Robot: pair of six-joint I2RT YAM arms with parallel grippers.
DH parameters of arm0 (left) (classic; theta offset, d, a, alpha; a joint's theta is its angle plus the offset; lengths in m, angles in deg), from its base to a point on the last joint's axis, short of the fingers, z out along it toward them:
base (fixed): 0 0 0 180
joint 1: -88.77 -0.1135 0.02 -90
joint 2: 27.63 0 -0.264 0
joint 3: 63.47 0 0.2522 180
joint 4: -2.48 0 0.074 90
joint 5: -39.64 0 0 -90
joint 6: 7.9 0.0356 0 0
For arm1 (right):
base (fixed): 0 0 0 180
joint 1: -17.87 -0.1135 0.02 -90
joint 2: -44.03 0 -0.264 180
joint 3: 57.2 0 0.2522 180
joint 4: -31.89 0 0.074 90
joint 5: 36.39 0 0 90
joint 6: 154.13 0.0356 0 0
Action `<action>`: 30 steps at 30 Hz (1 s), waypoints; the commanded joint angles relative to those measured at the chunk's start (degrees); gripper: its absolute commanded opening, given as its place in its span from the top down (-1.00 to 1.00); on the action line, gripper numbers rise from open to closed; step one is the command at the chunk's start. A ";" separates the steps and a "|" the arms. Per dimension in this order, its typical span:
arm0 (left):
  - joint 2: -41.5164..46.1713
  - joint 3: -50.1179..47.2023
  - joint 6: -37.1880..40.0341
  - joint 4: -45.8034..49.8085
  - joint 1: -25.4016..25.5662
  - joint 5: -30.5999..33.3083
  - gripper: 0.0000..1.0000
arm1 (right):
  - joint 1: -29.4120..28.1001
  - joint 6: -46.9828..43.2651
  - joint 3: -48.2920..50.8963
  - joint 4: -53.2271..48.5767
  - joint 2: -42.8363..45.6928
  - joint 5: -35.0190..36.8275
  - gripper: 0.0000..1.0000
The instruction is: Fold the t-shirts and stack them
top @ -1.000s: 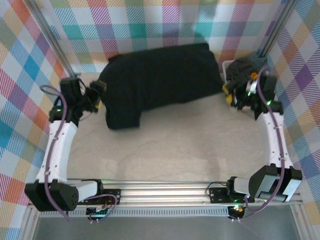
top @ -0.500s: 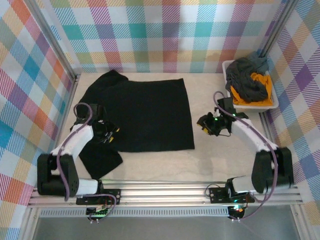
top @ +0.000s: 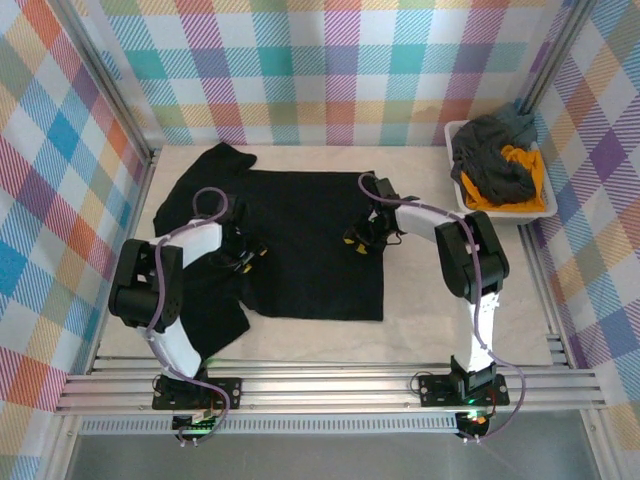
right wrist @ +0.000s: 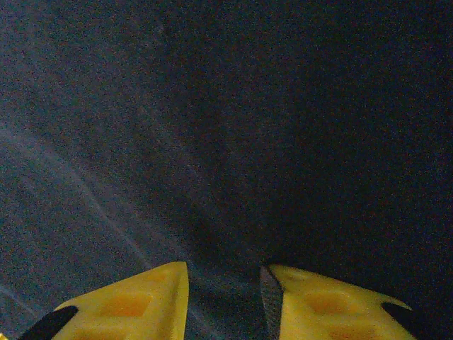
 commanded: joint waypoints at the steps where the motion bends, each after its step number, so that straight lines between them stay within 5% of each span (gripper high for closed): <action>1: -2.34 1.45 -1.59 0.28 2.98 0.48 0.00 | 4.60 0.72 -0.60 -8.07 0.55 5.92 0.30; 10: -8.52 11.23 -3.06 -1.82 13.33 -2.63 -0.22 | 21.69 -9.18 -1.27 -11.35 1.73 5.71 0.30; 16: 2.88 12.93 -4.68 7.67 18.47 9.56 -0.50 | 22.36 -18.01 -7.41 -12.15 3.36 -1.31 0.10; 23: 28.25 -9.53 -13.04 21.14 20.09 17.50 -0.30 | 19.39 -16.75 0.95 -13.98 21.00 0.45 -0.03; 30: 45.17 -28.17 -19.57 23.41 21.29 10.96 -0.05 | 11.81 -10.30 21.54 -14.80 44.46 2.06 0.01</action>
